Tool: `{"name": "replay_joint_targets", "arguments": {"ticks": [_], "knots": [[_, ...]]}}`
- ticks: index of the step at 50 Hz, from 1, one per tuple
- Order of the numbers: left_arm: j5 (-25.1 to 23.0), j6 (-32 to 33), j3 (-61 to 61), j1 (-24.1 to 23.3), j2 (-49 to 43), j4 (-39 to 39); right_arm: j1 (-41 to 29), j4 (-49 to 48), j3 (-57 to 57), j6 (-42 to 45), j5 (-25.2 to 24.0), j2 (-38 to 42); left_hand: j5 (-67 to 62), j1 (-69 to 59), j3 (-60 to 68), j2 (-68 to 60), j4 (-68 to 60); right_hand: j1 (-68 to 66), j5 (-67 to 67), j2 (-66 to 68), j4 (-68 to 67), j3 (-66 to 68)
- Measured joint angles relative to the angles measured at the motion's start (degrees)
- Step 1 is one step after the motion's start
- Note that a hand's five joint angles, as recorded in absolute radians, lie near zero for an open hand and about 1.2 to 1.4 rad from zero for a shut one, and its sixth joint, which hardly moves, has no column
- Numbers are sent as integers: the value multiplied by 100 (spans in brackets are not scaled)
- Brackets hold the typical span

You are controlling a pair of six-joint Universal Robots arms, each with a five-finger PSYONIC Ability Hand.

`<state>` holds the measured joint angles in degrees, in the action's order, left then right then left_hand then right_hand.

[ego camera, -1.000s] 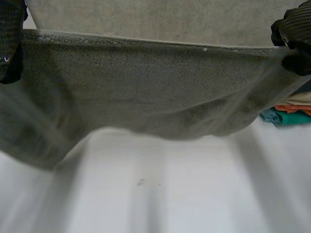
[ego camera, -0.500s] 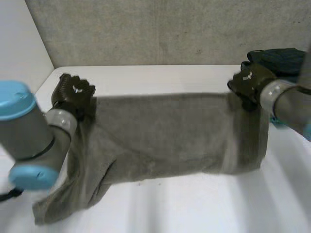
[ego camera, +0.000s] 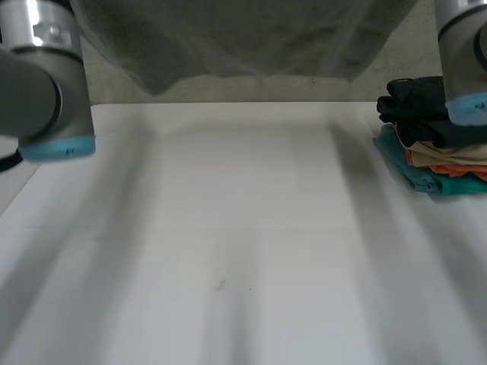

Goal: Fold the laundry.

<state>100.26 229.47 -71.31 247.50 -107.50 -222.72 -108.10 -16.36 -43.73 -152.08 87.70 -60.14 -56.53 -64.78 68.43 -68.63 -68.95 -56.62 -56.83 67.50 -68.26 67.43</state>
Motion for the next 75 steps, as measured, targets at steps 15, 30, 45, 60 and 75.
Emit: {"name": "replay_joint_targets", "arguments": {"ticks": [15, 30, 45, 60, 75], "knots": [[-36, -81, -3016, -17, -235, -1, 4, 459, -3509, 49, -921, -575, 0, 0, 0, 0, 0, 0, -1, 0, -1, 0], [-44, -37, -4309, -378, -426, 111, 302, 723, -5540, 1122, -1121, -830, 3355, 3379, -3501, 3552, 3595, 0, -1, 0, -1, 0], [-82, -678, -4960, 99, 651, 311, 1293, 717, -6315, 727, -1827, -1712, 5228, 4944, -5342, 5395, 5421, 0, -1, 0, -1, 0], [-1435, -3065, -4900, 1108, 1060, 2157, 1625, 708, -6244, 367, -2072, -1624, 5227, 4944, -5342, 5395, 5421, 0, -1, 0, 0, 0], [-1244, -3299, -4221, 1050, 11, 2181, 1625, 670, -6286, 354, -2073, -1610, 4004, 3811, -4199, 4221, 4262, 0, -1, 0, 0, 0]]}}
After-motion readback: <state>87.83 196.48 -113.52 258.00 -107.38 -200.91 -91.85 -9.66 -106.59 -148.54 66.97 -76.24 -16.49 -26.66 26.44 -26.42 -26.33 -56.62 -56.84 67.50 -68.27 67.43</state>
